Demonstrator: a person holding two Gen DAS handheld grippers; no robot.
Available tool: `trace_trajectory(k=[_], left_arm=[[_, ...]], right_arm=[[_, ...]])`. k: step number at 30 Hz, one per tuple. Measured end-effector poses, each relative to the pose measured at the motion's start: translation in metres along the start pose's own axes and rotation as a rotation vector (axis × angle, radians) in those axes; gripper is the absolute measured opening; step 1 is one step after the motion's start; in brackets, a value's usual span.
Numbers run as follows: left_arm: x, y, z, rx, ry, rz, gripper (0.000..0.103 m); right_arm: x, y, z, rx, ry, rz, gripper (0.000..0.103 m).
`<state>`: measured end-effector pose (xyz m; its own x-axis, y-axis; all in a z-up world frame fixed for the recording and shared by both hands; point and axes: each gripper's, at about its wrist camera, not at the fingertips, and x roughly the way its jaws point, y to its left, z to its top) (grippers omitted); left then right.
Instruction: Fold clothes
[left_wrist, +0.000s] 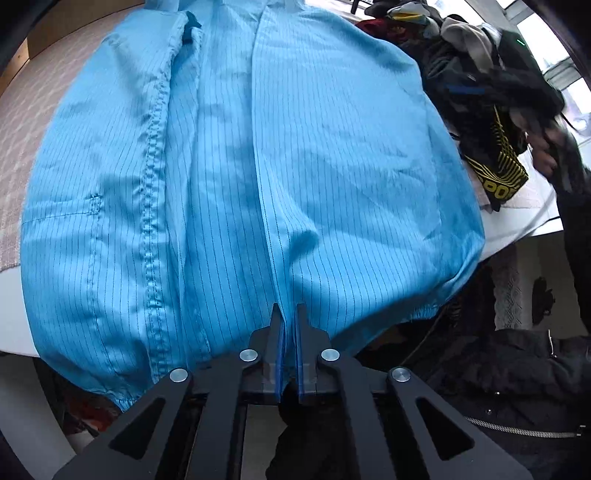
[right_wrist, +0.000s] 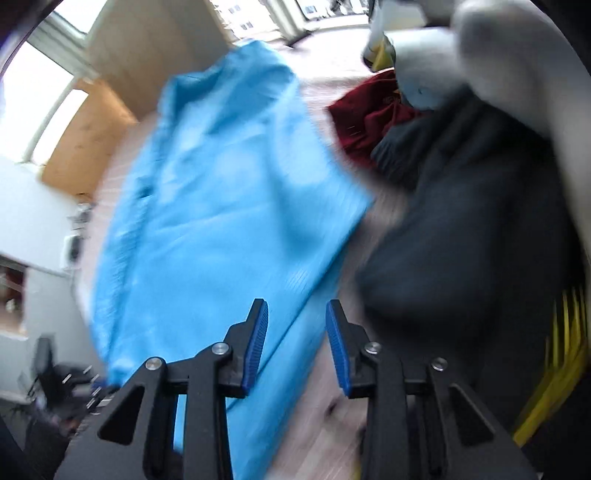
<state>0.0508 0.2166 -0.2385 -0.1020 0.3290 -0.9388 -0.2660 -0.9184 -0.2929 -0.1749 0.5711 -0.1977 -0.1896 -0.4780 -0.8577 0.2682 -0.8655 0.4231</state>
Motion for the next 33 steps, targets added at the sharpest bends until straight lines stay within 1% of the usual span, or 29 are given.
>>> trace_trajectory(k=[1, 3, 5, 6, 8, 10, 11, 12, 13, 15, 18, 21, 23, 24, 27, 29, 33], left_arm=[[-0.001, 0.001, -0.001, 0.008, -0.004, -0.007, 0.005], [-0.002, 0.002, -0.002, 0.023, -0.010, -0.018, 0.005], [0.000, 0.003, 0.001, 0.031, -0.008, -0.026, 0.005], [-0.001, 0.003, 0.000, 0.035, -0.004, -0.032, 0.005], [-0.003, 0.000, -0.001, 0.061, -0.004, -0.039, 0.005], [-0.006, -0.003, -0.001, 0.089, -0.008, -0.048, 0.005], [-0.007, -0.003, -0.002, 0.095, -0.008, -0.061, 0.006], [-0.008, -0.003, -0.002, 0.098, -0.008, -0.072, 0.008], [-0.008, -0.002, -0.001, 0.094, -0.008, -0.076, 0.009], [-0.008, 0.000, -0.001, 0.086, -0.007, -0.082, 0.009], [-0.008, 0.006, -0.001, 0.071, -0.011, -0.090, 0.009], [-0.006, 0.012, -0.001, 0.058, -0.009, -0.088, 0.009], [-0.003, 0.015, -0.001, 0.050, -0.004, -0.091, 0.009], [-0.001, 0.016, -0.001, 0.047, -0.001, -0.089, 0.009], [0.003, 0.018, -0.001, 0.042, 0.005, -0.092, 0.009], [0.003, 0.017, -0.003, 0.043, 0.004, -0.096, 0.009], [0.003, 0.018, -0.006, 0.044, 0.001, -0.114, 0.009]], right_arm=[[-0.009, 0.009, -0.021, 0.000, -0.007, 0.033, 0.032], [-0.014, 0.026, -0.069, 0.023, -0.004, 0.074, 0.032], [-0.006, 0.044, -0.121, 0.059, 0.013, 0.104, 0.032], [0.003, 0.055, -0.145, 0.074, 0.025, 0.103, 0.032], [0.015, 0.077, -0.187, 0.104, 0.045, 0.054, 0.032], [0.027, 0.087, -0.223, 0.164, 0.063, 0.072, 0.032], [0.035, 0.090, -0.236, 0.188, 0.062, 0.087, 0.032], [0.042, 0.092, -0.245, 0.207, 0.055, 0.102, 0.032], [0.050, 0.098, -0.250, 0.202, 0.039, 0.091, 0.032], [0.062, 0.106, -0.254, 0.180, 0.014, 0.051, 0.032], [0.074, 0.103, -0.250, 0.197, 0.021, 0.008, 0.032], [0.063, 0.111, -0.247, 0.201, -0.064, 0.035, 0.032], [0.059, 0.117, -0.235, 0.194, -0.111, 0.044, 0.033], [0.059, 0.118, -0.227, 0.191, -0.117, 0.030, 0.033], [0.058, 0.119, -0.203, 0.171, -0.122, -0.037, 0.033], [0.057, 0.117, -0.191, 0.179, -0.124, -0.063, 0.033], [0.057, 0.101, -0.165, 0.207, -0.128, -0.108, 0.033]])
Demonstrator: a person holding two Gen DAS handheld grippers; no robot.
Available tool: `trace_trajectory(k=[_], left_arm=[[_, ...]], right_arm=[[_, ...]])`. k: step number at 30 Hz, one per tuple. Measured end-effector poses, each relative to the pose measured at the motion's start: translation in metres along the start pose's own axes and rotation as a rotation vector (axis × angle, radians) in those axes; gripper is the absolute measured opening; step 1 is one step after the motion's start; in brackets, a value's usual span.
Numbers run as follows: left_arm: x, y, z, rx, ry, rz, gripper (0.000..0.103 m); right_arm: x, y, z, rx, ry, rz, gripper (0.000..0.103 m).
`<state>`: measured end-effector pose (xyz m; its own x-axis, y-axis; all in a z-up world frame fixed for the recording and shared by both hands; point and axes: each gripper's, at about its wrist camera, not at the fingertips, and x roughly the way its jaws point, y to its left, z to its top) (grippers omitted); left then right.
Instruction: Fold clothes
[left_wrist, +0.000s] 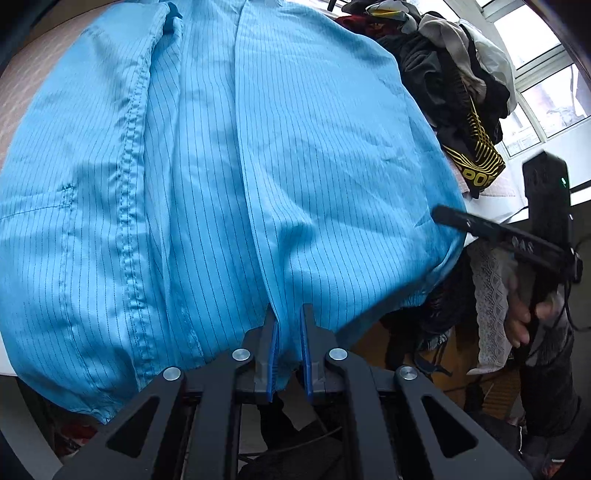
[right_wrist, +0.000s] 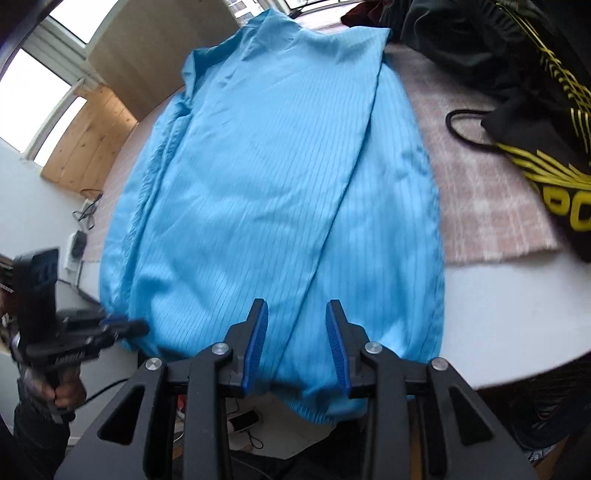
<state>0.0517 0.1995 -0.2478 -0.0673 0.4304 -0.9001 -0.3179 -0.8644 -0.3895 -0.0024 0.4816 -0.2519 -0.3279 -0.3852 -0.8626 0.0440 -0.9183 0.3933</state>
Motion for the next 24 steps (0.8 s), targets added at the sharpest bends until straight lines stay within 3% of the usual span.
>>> trace_trajectory(k=[2, 7, 10, 15, 24], left_arm=[[0.000, 0.000, -0.001, -0.002, 0.001, -0.003, 0.009], [-0.001, -0.003, -0.002, 0.018, 0.000, 0.007, 0.009], [0.000, -0.005, -0.002, 0.029, -0.002, 0.013, 0.009], [-0.006, -0.016, -0.003, 0.059, -0.017, 0.019, 0.009], [-0.011, -0.059, -0.010, 0.136, -0.014, -0.082, 0.009]], right_arm=[[-0.007, -0.013, 0.010, -0.001, 0.007, -0.009, 0.034], [0.002, -0.001, 0.019, -0.062, 0.018, -0.040, 0.033], [0.005, 0.004, 0.018, -0.115, 0.032, -0.058, 0.006], [-0.003, 0.006, 0.021, -0.130, 0.033, -0.033, 0.004], [-0.060, 0.001, 0.038, -0.193, 0.021, -0.071, 0.004]])
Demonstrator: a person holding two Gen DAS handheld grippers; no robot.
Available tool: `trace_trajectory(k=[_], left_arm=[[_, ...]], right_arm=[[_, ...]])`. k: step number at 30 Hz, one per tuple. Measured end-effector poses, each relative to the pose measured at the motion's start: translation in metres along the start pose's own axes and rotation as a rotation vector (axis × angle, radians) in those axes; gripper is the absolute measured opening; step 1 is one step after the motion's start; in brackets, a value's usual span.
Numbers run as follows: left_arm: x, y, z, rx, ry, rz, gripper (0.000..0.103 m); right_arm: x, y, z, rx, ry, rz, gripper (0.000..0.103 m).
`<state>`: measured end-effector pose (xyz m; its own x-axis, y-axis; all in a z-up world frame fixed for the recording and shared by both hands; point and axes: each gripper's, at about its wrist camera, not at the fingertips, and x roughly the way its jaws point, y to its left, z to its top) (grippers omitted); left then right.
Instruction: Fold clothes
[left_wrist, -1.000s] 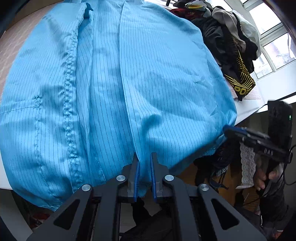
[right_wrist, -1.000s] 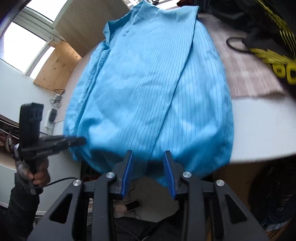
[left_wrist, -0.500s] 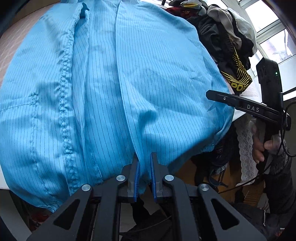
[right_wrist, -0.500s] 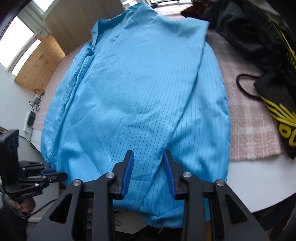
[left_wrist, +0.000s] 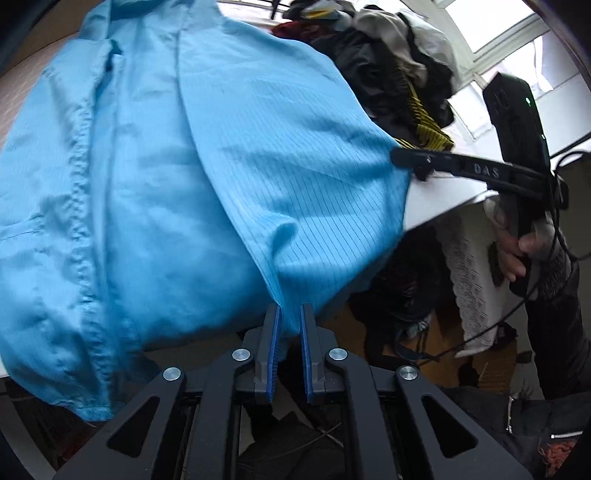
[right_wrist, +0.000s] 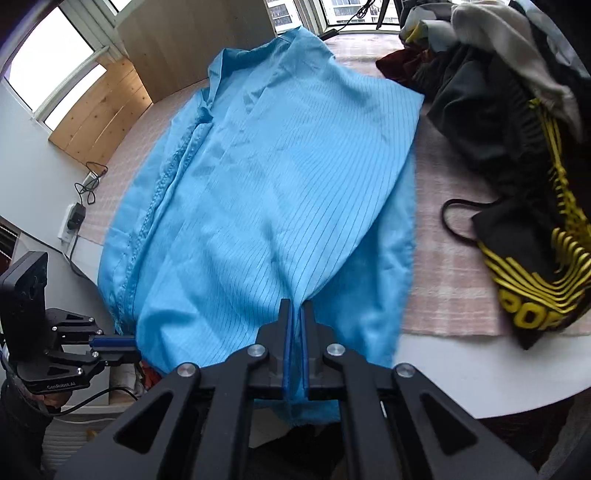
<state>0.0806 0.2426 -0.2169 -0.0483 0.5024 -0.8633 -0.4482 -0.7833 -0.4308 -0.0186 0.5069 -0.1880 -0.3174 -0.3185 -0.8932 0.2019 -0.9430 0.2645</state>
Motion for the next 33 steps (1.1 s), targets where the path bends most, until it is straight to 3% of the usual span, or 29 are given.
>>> trace_trajectory(k=[4, 8, 11, 13, 15, 18, 23, 25, 27, 28, 30, 33], left_arm=[[0.027, -0.006, -0.002, 0.015, 0.038, 0.040, 0.009], [0.041, -0.003, -0.004, 0.018, 0.054, 0.082, 0.009], [0.030, 0.000, -0.007, 0.011, 0.036, 0.074, 0.009], [0.024, -0.004, -0.010, 0.028, 0.031, 0.070, 0.009], [0.023, -0.016, -0.015, 0.062, 0.035, 0.056, 0.010], [0.033, -0.038, -0.019, 0.111, 0.052, 0.011, 0.018], [0.059, -0.072, -0.028, 0.216, 0.097, 0.011, 0.018], [0.063, -0.072, -0.025, 0.217, 0.104, 0.014, 0.018], [0.061, -0.069, -0.022, 0.213, 0.103, 0.020, 0.018], [0.056, -0.067, -0.021, 0.210, 0.097, 0.021, 0.018], [0.041, -0.059, -0.020, 0.206, 0.072, 0.015, 0.018], [0.024, -0.049, -0.018, 0.204, 0.048, 0.022, 0.027]], right_arm=[[0.016, -0.011, 0.000, -0.017, 0.033, -0.112, 0.004], [0.041, -0.025, -0.010, 0.093, 0.109, 0.078, 0.011], [0.037, -0.020, -0.019, 0.071, 0.079, 0.080, 0.028], [0.036, -0.015, -0.023, 0.039, 0.068, 0.054, 0.029], [0.037, -0.013, -0.027, 0.043, 0.084, 0.082, 0.029], [0.037, -0.007, -0.031, 0.038, 0.093, 0.096, 0.029], [0.044, 0.001, -0.041, 0.025, 0.153, 0.115, 0.029], [0.047, 0.005, -0.043, 0.029, 0.178, 0.133, 0.029], [0.041, 0.012, -0.043, 0.013, 0.190, 0.153, 0.009], [0.035, 0.015, -0.042, 0.014, 0.188, 0.173, 0.005], [0.018, 0.015, -0.037, 0.040, 0.172, 0.235, 0.005], [-0.012, 0.015, -0.028, 0.032, 0.108, 0.271, 0.004]])
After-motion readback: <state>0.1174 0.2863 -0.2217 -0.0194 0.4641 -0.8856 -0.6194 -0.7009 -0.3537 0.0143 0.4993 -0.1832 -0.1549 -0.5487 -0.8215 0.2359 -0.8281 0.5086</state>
